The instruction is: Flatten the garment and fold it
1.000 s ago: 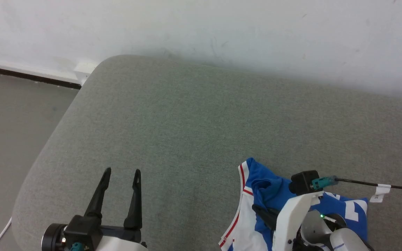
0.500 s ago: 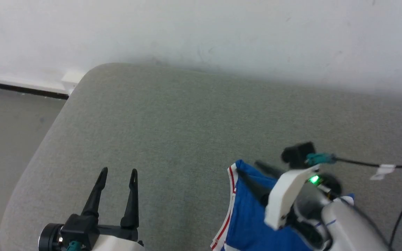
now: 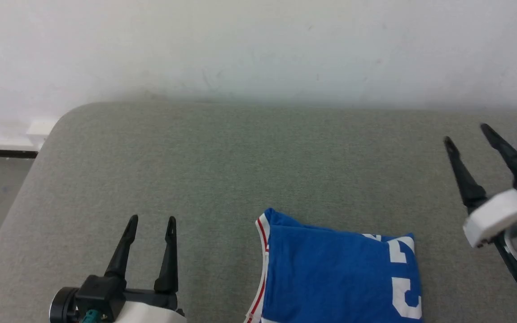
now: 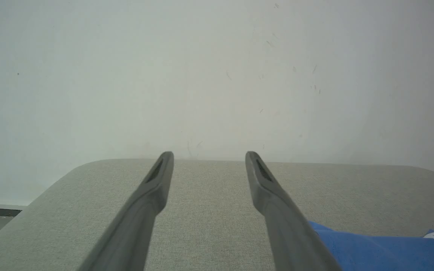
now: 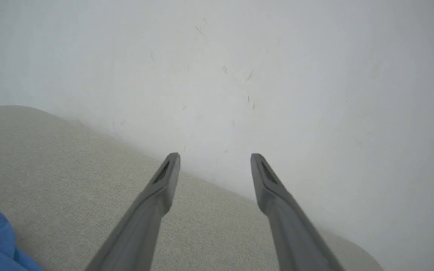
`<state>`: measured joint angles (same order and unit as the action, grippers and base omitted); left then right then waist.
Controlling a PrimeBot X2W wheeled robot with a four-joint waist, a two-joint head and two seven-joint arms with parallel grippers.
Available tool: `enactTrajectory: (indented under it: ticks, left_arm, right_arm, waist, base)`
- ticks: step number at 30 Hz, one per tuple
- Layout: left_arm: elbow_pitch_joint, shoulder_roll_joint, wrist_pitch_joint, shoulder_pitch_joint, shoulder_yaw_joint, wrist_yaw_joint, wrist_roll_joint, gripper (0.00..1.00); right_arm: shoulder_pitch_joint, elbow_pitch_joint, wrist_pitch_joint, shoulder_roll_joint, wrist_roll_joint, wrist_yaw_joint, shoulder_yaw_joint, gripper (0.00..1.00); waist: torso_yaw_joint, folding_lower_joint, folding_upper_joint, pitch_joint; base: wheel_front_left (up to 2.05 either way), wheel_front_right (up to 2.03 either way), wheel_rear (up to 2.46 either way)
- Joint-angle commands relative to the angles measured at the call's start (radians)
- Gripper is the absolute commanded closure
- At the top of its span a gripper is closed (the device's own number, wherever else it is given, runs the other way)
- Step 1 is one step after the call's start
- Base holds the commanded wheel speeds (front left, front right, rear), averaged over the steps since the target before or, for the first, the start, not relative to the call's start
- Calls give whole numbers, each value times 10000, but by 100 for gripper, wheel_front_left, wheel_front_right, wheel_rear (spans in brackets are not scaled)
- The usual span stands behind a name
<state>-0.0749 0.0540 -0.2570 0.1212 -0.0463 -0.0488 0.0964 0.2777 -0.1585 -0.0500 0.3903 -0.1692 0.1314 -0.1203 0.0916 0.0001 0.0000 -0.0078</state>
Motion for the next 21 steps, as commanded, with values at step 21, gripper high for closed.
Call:
enactTrajectory:
  ticks: [21]
  left_arm:
    - [165, -15, -47, 219, -203, -152, -205, 0]
  right_arm:
    - [-4758, 2842, -1893, -2931, 1629, -7, 2391, 0]
  waist:
    - [-423, -1, 0, -80]
  base:
    - [0, 0, 0]
